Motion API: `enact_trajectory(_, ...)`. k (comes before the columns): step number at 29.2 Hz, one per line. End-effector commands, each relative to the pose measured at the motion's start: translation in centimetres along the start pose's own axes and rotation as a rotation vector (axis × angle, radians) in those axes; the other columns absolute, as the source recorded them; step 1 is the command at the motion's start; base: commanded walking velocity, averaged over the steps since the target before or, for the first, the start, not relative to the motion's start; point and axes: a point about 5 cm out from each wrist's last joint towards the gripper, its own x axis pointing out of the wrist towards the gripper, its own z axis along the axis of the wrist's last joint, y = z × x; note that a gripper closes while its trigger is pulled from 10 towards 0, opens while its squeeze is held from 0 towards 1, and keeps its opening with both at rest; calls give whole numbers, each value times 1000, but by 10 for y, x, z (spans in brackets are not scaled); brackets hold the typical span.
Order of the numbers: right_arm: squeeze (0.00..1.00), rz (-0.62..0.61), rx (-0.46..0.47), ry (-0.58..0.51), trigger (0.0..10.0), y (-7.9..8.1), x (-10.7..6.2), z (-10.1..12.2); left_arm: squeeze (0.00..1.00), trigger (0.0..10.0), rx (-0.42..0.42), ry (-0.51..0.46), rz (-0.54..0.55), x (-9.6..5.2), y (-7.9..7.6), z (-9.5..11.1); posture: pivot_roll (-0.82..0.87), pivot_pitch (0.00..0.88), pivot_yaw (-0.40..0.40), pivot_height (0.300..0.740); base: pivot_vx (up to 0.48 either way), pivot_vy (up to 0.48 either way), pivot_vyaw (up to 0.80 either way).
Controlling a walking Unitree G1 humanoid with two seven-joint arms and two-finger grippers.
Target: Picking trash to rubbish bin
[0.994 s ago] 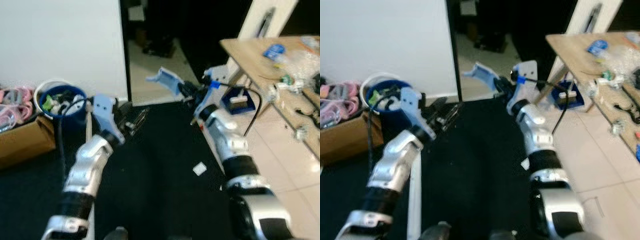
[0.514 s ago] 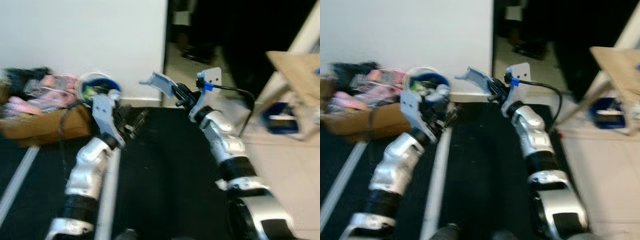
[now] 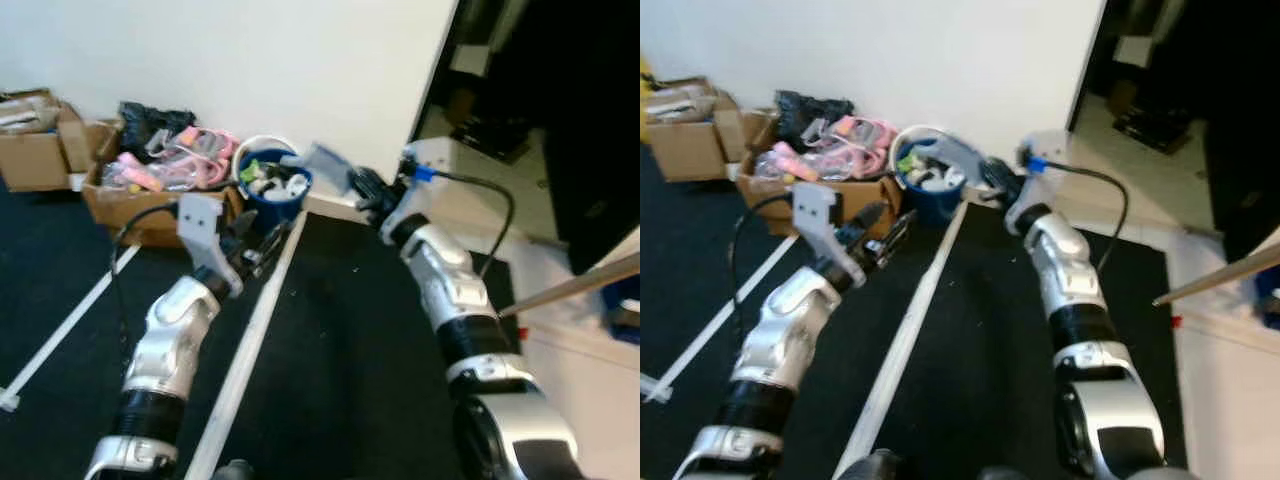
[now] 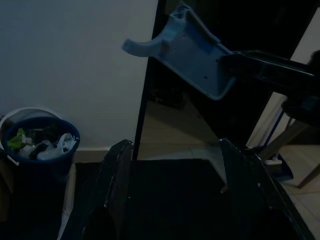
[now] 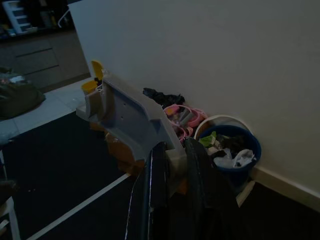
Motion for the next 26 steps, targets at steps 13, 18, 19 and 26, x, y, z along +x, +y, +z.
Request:
enact_trajectory(13, 0, -7, 11, 14, 10000, -2, -2, -3, 0, 10000, 1, 15, -13, 0, 0, -2, -66, 0, -41, 740, 469, 0, 0)
enact_trajectory(18, 0, -8, 13, 14, 10000, -2, -2, -3, 0, 10000, 2, 15, -15, 0, 0, -1, -66, 0, -41, 740, 469, 0, 0)
enact_trajectory(19, 0, -7, 13, 14, 10000, -2, -2, -3, 0, 10000, 2, 15, -15, 0, 0, -1, -66, 0, -41, 740, 469, 0, 0)
enact_trajectory(26, 0, -7, 14, 14, 10000, -3, -2, -2, 0, 10000, 3, 15, -18, 1, -1, -1, -66, 0, -41, 740, 469, 0, 0)
